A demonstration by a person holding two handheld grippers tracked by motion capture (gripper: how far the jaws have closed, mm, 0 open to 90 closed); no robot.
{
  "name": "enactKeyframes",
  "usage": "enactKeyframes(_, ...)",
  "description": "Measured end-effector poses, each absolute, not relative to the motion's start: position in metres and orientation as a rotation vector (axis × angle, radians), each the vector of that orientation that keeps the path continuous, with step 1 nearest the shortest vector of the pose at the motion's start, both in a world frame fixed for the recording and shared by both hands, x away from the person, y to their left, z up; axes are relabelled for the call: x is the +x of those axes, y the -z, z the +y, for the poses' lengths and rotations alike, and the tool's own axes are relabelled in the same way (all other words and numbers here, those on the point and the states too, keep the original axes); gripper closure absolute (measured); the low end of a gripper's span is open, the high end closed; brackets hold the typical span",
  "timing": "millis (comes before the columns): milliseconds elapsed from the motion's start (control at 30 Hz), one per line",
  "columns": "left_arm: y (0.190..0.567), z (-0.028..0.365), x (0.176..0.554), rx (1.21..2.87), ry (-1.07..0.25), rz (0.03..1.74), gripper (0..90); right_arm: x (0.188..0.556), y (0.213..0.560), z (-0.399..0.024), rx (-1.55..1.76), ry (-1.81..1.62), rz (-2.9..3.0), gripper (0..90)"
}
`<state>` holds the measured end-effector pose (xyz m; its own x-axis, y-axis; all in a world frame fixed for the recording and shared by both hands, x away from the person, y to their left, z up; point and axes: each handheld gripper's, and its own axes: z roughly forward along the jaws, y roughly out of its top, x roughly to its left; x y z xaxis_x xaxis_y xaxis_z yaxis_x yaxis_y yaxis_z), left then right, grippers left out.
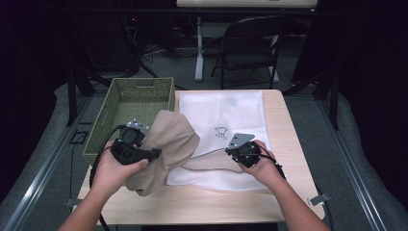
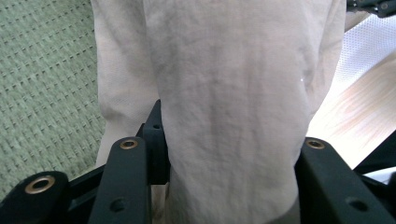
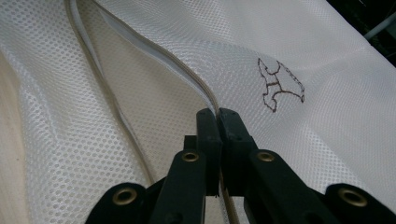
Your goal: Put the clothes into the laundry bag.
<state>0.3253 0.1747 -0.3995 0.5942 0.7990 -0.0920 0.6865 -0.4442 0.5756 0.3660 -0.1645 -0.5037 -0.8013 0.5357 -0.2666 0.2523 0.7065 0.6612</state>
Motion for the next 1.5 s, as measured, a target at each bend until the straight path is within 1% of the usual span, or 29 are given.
enactKeyframes(600,0.404,0.160,0.319,2.271,-0.242,1.109,56.3,0.386,0.491,-0.170,0.636,-0.867,2.475,87.7)
enactKeyframes(900,0.407,0.152,0.314,2.277,-0.232,1.077,56.3,0.388,0.487,-0.167,0.654,-0.885,2.460,87.8)
enactKeyframes(1367,0.422,0.138,0.308,2.295,-0.222,1.040,56.4,0.389,0.486,-0.167,0.670,-0.903,2.462,87.8)
enactKeyframes(1500,0.428,0.133,0.306,2.300,-0.202,1.027,56.4,0.389,0.486,-0.166,0.674,-0.912,2.461,87.8)
